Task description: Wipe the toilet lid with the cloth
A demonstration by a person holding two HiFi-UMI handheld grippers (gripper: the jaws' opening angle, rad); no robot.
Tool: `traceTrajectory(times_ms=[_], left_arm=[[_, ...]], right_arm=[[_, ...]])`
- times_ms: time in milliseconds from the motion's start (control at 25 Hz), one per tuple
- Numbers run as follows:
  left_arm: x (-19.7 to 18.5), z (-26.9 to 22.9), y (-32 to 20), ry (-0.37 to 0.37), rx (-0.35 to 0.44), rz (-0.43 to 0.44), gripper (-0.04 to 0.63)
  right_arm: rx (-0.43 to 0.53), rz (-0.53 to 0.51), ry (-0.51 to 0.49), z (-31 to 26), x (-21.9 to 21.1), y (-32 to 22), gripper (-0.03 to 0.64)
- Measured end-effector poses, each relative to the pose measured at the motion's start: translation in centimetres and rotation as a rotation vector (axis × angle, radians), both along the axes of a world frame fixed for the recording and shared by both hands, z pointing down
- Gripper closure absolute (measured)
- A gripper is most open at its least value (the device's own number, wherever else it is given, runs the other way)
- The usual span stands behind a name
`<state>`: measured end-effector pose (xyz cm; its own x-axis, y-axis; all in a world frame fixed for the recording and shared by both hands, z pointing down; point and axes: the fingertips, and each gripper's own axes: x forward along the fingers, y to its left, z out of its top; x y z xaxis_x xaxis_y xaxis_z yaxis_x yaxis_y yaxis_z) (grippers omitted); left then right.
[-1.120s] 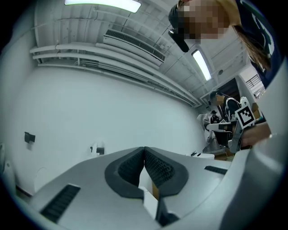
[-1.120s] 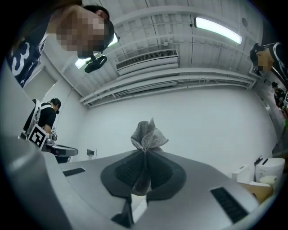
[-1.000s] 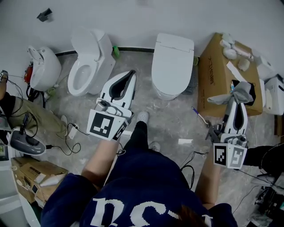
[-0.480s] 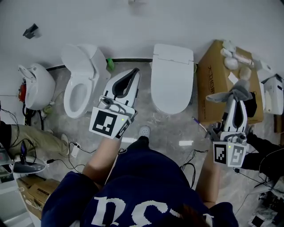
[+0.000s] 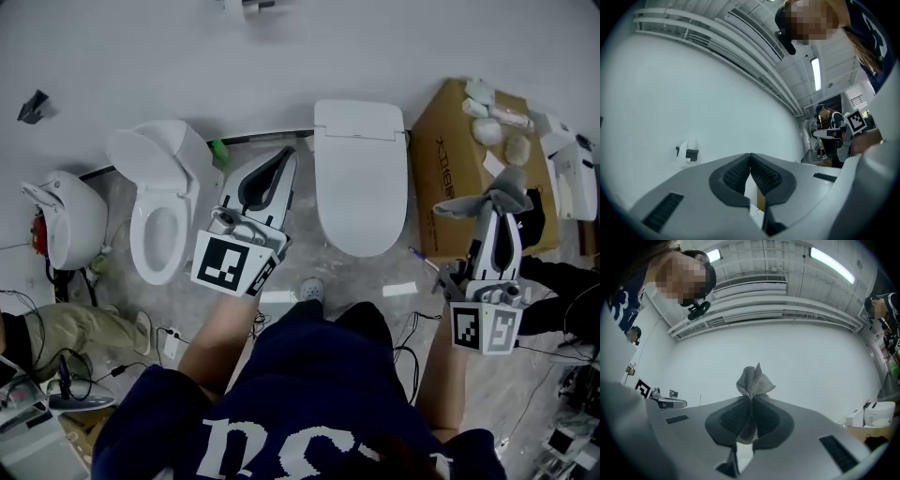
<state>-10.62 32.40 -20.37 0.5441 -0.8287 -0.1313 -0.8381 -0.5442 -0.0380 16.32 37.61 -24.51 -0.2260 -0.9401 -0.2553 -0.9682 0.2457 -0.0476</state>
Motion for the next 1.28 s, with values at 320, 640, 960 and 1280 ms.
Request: traceTrajectory(times_ms=[320, 640, 960, 1280], left_arm=[[0.8, 2.1, -3.7, -0.006, -0.037, -0.042, 0.575], [3.7, 0.6, -9.7, -0.037, -0.006, -0.173, 0.575], [6.2, 1.1, -14.5, -0.047, -0.014, -0.300, 0.575], [6.4, 5.6, -18.0, -0.053, -0.106, -0.348, 0.575]], right_arm=[[-0.022, -0.058, -0.015, 1.8, 0.7, -5.4, 0.580], [0.018, -0.207, -0.024, 0.5, 3.8, -15.2, 0.580], [0.010, -0.328, -0.039, 0.9, 6.7, -24.0, 0.580], [-0.099, -0.369, -0.077, 6.4, 6.3, -29.5, 0.580]])
